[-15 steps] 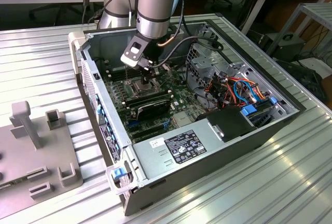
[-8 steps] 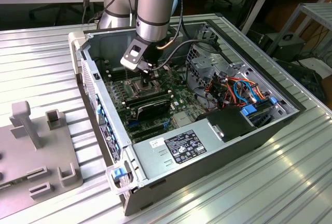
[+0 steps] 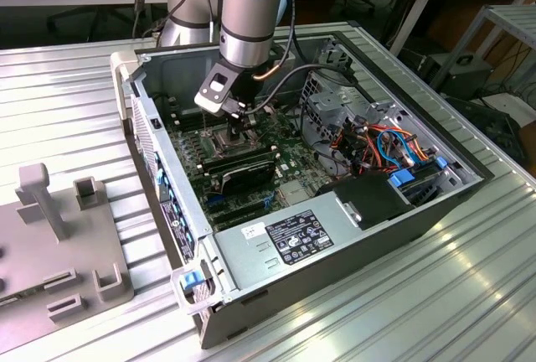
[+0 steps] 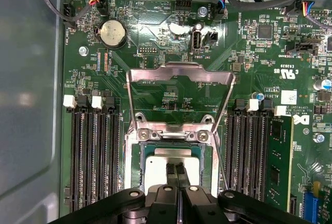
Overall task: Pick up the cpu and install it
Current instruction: 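Place the cpu into insertion slot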
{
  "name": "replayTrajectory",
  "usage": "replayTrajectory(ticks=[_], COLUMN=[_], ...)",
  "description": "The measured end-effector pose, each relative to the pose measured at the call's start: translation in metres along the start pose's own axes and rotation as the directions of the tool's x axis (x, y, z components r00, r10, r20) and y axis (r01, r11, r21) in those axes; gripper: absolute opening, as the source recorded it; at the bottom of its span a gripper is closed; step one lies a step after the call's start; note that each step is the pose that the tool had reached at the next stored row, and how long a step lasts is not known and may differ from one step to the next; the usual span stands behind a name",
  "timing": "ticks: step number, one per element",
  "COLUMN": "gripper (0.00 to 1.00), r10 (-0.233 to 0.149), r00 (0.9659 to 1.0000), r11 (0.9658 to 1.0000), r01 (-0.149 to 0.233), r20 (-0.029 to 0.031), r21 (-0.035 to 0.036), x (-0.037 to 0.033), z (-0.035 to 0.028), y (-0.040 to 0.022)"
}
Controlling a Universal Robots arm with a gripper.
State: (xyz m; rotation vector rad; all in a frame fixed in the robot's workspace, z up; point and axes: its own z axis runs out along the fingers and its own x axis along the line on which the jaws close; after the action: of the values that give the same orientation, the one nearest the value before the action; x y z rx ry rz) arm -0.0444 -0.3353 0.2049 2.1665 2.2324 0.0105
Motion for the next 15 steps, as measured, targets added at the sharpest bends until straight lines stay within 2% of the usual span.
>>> replayTrajectory(ticks=[5, 15], gripper=[0.11, 0.11], r10=[0.0, 0.0], r00=[1.0, 1.0], r11=[1.0, 1.0], r01=[0.0, 0.0], r20=[-0.0009, -0.0002], r21=[-0.0006, -0.0001], x=[0.0001, -0.0003], z=[-0.0007, -0.0196], y=[0.0001, 0.0005])
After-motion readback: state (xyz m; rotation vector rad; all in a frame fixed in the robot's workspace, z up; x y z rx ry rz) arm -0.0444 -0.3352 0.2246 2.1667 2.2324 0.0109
